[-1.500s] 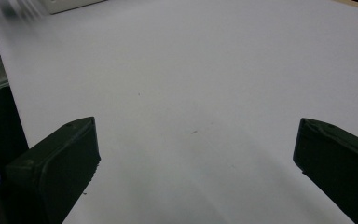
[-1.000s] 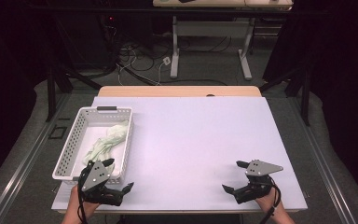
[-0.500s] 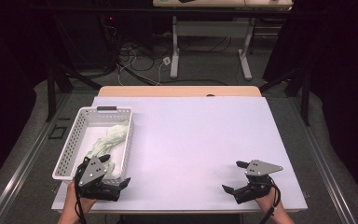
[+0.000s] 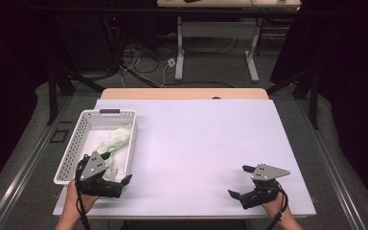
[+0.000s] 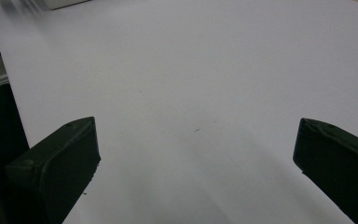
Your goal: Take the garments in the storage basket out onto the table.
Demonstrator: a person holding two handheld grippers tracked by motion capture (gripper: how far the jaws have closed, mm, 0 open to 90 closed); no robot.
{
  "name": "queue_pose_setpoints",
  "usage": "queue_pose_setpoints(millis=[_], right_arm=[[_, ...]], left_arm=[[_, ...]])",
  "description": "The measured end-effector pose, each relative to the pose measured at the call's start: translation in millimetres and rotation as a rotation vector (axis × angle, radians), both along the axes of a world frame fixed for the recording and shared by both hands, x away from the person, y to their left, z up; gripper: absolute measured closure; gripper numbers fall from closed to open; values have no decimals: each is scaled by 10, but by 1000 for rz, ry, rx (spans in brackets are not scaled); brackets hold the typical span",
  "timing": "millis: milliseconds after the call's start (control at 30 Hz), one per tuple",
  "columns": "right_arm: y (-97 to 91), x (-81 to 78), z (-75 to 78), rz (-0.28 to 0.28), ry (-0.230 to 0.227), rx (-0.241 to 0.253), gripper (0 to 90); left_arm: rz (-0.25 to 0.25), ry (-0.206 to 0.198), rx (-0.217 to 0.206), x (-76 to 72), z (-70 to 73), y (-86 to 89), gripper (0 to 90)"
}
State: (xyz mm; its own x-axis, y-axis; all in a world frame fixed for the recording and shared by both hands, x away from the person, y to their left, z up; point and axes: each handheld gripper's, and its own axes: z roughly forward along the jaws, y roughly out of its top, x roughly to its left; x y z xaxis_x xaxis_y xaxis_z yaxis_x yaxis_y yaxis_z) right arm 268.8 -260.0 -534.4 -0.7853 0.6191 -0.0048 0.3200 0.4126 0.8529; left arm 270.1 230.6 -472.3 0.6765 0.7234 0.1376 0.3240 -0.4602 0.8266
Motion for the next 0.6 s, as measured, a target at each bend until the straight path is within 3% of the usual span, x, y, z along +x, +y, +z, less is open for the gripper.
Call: queue_pose_setpoints(millis=[300,333,600], right_arm=[[-2,6,-8,-7,8,5,0],[-2,9,-9,-7,6,6,0],[5,3,-9,-7,14,3,0]], left_arm=[[52,20,-9,135,40,98,3],[80,33,4,178,44,121,3],[140,73,-1,330,64,211,3]])
